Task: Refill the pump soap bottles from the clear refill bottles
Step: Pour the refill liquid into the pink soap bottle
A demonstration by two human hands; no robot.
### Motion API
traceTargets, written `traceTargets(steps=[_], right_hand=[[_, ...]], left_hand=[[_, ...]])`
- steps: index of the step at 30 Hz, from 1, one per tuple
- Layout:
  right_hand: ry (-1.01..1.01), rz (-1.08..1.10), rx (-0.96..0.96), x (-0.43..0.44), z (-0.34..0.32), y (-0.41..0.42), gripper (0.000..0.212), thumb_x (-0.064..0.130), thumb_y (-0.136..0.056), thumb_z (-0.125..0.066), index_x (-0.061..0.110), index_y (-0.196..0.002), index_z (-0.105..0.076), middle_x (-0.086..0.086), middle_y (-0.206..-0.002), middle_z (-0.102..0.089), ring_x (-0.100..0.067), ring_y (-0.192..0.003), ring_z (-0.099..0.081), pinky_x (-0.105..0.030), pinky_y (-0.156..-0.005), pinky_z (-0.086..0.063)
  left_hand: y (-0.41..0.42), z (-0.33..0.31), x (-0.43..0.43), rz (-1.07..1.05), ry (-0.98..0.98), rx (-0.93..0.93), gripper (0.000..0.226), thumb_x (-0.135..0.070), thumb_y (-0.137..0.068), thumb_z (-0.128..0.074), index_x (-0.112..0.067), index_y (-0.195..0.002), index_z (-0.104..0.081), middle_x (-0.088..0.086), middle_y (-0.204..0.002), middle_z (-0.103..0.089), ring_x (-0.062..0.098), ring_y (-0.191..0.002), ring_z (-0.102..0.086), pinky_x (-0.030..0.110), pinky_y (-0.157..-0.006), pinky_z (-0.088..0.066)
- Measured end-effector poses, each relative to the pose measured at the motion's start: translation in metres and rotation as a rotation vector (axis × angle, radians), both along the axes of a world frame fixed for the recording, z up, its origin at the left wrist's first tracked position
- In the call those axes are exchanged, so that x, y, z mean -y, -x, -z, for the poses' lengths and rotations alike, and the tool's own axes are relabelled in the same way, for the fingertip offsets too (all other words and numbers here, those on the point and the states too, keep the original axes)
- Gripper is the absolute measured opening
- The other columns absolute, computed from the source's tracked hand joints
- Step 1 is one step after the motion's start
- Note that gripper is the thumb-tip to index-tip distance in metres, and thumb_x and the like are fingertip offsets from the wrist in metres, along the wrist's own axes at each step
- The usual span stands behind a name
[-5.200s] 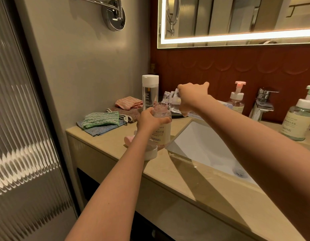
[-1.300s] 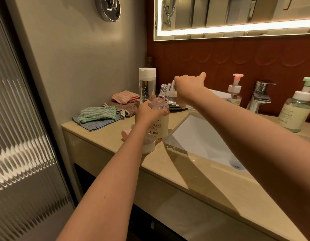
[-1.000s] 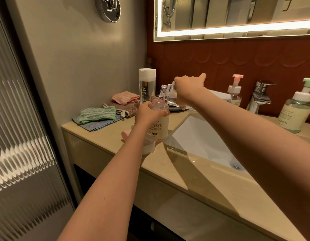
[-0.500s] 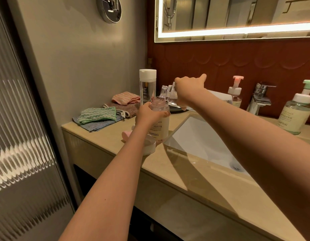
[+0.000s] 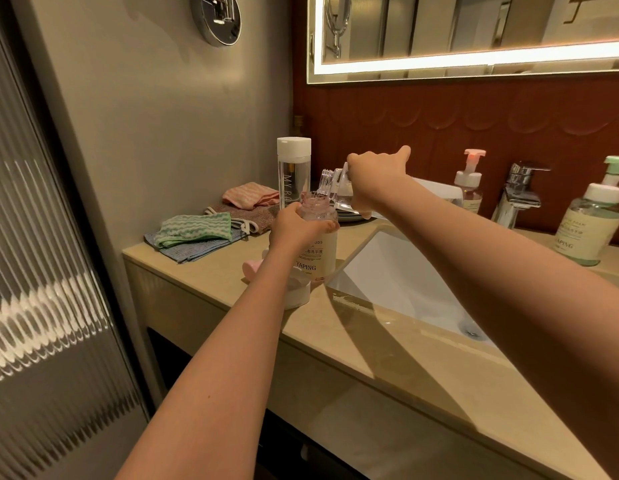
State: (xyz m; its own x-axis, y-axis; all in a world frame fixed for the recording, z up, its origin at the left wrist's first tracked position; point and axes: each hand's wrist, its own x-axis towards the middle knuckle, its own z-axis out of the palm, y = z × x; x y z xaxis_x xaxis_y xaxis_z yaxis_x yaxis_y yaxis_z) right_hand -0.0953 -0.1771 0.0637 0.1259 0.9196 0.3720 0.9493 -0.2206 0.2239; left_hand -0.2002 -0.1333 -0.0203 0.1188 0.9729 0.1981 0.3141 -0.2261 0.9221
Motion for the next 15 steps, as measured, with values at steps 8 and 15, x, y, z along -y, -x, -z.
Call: traceTargets(steps=[8, 15], right_hand=[[-0.001, 0.003, 0.010, -0.0007, 0.0003, 0.0004, 0.042, 0.006, -0.079, -0.061, 0.012, -0.119, -0.049, -0.004, -0.101, -0.056, -0.024, -0.087, -0.051, -0.046, -0.099, -0.026], [-0.001, 0.001, 0.039, -0.0016, 0.0002, 0.0007, 0.043, 0.009, -0.080, -0.062, 0.011, -0.121, -0.048, -0.004, -0.104, -0.055, -0.026, -0.092, -0.053, -0.046, -0.099, -0.026]], left_hand=[[-0.0001, -0.0009, 0.0009, -0.004, 0.000, 0.000, 0.057, -0.030, -0.075, -0.075, -0.015, -0.126, -0.052, 0.003, -0.127, -0.057, 0.025, -0.116, -0.048, 0.034, -0.084, -0.037], [0.0003, -0.0014, 0.0024, -0.006, 0.001, 0.000, 0.059, -0.029, -0.076, -0.075, -0.014, -0.128, -0.050, 0.003, -0.128, -0.055, 0.026, -0.118, -0.048, 0.033, -0.084, -0.037]])
